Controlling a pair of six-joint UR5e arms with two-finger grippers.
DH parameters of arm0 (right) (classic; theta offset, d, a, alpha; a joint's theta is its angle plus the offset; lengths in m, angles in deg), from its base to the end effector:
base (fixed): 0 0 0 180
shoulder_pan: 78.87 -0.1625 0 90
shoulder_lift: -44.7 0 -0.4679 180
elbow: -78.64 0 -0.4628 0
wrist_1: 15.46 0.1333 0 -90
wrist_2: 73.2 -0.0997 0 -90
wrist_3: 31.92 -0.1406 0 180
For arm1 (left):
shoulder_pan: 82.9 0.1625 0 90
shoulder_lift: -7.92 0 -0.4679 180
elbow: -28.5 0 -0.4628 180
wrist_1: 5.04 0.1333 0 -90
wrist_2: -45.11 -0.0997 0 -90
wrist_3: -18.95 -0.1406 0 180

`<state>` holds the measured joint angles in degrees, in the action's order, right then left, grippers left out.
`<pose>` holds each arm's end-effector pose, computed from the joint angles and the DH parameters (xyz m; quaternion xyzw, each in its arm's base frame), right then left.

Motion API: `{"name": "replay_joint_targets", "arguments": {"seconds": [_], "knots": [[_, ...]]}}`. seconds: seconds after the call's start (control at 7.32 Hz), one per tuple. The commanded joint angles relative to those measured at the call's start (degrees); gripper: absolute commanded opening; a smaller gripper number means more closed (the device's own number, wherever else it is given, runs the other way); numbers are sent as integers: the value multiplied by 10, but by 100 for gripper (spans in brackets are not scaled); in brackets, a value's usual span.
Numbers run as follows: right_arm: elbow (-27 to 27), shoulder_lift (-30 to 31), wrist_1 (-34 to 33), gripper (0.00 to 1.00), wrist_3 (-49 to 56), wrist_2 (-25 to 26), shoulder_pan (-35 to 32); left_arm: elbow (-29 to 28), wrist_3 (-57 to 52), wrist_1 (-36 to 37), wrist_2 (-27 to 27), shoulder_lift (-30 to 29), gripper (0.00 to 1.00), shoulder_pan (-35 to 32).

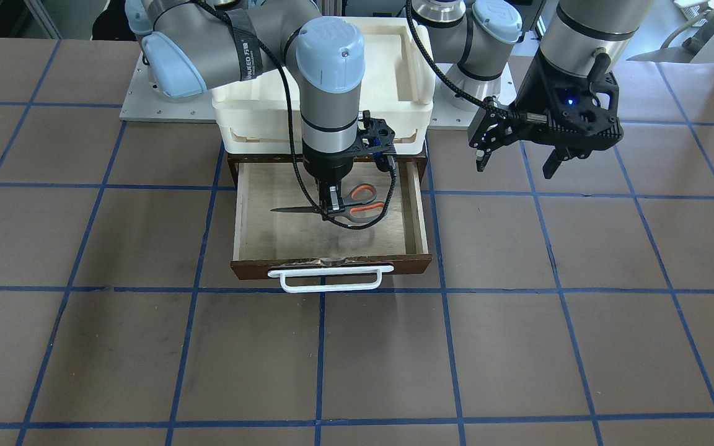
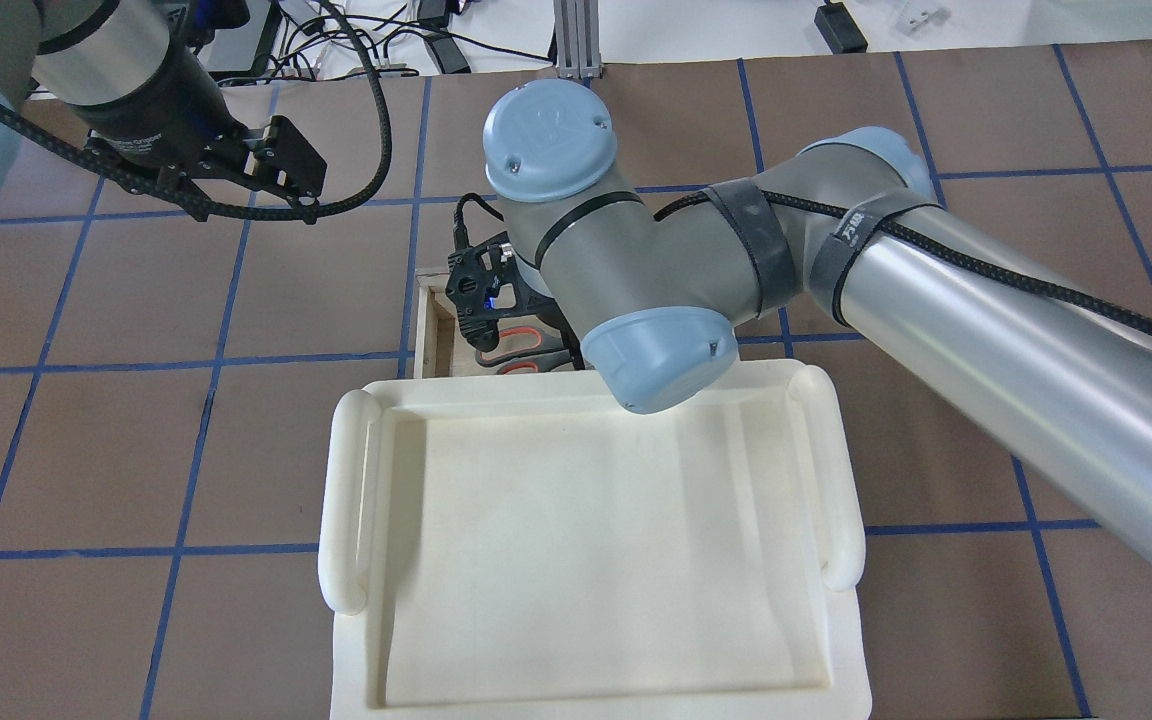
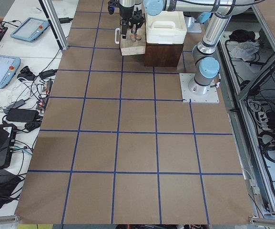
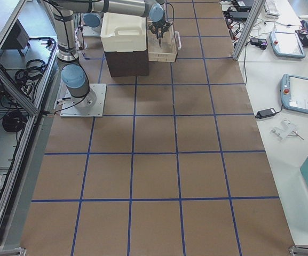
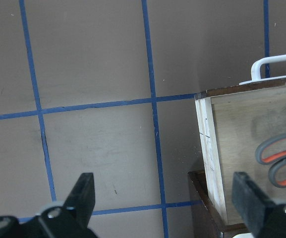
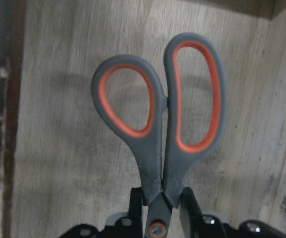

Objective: Put scissors in drawer and close it
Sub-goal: 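Lower the scissors into the drawer and open the right gripper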

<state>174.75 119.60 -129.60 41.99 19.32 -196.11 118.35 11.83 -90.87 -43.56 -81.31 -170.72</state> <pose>0.4152 -0.5287 0.3116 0.7717 -0.6351 0.0148 0.0303 -0.1148 -0.5730 0.5066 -0.0436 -0.9980 0.0452 0.0080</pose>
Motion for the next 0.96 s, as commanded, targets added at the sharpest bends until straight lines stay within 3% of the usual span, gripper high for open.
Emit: {"name": "replay_joint_targets", "arguments": {"seconds": [0.0,0.27,0.82], "knots": [[1,0,-1,65,-3,0,0,0,0,-3,2,-1,100,0],[1,0,-1,71,-5,0,0,-3,0,-3,0,-4,100,0],[-15,17,-5,70,-14,6,21,-6,0,-5,-3,-6,100,0]]}}
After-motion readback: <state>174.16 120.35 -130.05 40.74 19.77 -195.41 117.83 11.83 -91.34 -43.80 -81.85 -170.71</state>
